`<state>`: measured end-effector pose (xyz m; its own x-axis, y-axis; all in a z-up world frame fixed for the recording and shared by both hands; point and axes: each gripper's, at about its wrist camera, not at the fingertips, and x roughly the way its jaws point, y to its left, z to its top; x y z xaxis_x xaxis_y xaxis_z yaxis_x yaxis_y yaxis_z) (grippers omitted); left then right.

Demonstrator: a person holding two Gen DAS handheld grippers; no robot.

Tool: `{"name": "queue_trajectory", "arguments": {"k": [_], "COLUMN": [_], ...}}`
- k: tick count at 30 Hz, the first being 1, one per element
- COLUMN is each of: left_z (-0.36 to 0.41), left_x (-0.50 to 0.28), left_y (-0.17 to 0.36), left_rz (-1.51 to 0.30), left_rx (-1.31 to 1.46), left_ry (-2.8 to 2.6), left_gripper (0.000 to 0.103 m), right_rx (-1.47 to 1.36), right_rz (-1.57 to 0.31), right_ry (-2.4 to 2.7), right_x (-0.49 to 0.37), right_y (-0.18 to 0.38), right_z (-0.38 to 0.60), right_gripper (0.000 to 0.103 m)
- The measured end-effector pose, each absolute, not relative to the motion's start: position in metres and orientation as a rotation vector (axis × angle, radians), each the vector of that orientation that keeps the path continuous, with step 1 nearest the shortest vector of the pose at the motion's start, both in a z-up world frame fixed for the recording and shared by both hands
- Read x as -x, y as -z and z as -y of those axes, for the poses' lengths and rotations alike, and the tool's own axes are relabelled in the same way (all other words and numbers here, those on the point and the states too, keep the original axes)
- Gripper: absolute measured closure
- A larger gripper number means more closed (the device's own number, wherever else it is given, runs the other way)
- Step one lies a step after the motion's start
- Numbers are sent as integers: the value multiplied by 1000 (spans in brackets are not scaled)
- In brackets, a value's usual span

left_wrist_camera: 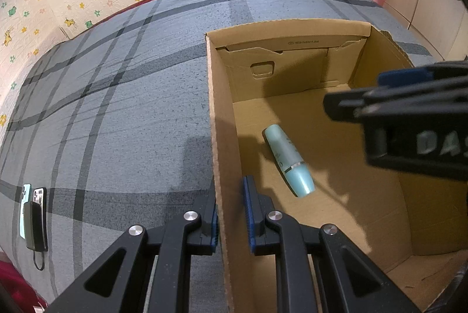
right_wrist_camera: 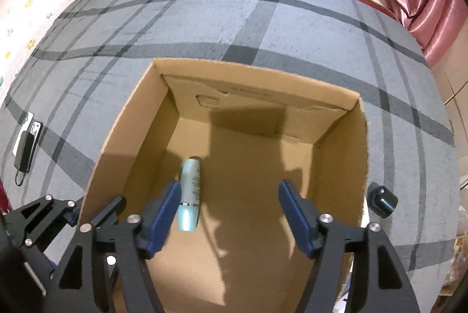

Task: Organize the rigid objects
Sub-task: 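Open the right gripper to drop the bottle into the box, then move the right gripper back to the small white adapter and close on it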

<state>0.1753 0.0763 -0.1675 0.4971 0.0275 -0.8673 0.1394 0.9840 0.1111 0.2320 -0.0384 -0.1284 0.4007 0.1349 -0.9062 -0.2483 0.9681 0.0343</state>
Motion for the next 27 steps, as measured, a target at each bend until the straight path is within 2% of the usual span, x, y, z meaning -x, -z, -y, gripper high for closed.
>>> {"name": "queue_trajectory", "arguments": {"k": [4,7,11,27], "left_z": [-75,-75,-74,-74], "left_x": [-176,-176,-176,-175], "left_y": [168,168,168,167], "left_rz": [-1050,-1052,-1052,-1053], "left_rx": [-180,-184,-183,-191], "left_ry": [67,65,64,60], "left_gripper": [87,87,87,87], "right_rx": [87,80,75,10], "right_rz": [-1113,-1093,-1063,-985], "right_ry": [-230,-213,-207,-89], "right_x": [-231,-229,-223,-202], "right_y": [118,111,99,57], "right_z": [47,58,73,160], "right_gripper": [12,10,2,2]}}
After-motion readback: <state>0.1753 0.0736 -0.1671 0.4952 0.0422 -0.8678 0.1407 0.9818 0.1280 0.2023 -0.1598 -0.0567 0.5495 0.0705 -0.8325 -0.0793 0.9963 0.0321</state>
